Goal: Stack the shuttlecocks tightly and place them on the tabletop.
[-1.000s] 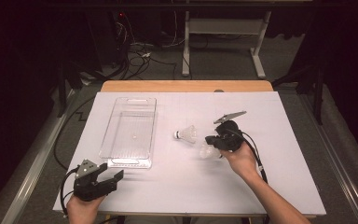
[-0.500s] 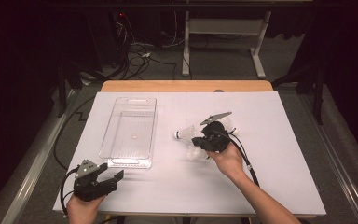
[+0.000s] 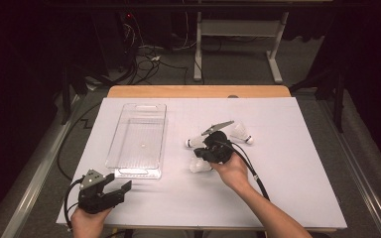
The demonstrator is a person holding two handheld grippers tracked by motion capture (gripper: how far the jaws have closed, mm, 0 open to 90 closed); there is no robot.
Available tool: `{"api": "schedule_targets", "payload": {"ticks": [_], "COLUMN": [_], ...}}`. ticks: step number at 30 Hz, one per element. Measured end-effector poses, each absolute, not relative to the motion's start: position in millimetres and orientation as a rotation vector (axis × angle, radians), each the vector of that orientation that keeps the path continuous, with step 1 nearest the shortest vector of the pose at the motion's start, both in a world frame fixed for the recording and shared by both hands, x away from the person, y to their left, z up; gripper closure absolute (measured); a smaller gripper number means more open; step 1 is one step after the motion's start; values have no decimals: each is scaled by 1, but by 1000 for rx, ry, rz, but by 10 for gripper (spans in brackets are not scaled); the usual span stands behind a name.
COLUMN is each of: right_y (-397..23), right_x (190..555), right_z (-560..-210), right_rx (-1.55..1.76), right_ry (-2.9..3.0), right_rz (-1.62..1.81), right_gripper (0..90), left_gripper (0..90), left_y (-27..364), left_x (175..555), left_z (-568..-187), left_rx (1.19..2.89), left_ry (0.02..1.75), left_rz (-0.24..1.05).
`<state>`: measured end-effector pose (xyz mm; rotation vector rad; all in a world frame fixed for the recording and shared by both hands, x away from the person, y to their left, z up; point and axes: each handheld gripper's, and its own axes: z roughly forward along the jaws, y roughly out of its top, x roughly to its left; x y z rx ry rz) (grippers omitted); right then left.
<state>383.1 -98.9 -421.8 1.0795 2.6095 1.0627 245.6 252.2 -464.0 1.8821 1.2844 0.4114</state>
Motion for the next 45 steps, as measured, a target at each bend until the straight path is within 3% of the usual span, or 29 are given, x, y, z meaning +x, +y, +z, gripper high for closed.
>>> {"api": "schedule_targets", "payload": {"ticks": [24,45], "right_y": [-82,-102], "right_x": [385,381], "right_z": [-435,-427], "right_rx": [1067,1088], "right_ry": [2640,2619], "right_rz": [1061,1046], "right_gripper": [840,785], "left_gripper": [307,307], "left_y": [252,252], "left_x": [245,245], "left_z": [-464,-464], "left_rx": [1882,1884], "left_ry": [1284,1282], "left_rz": [413,412]}}
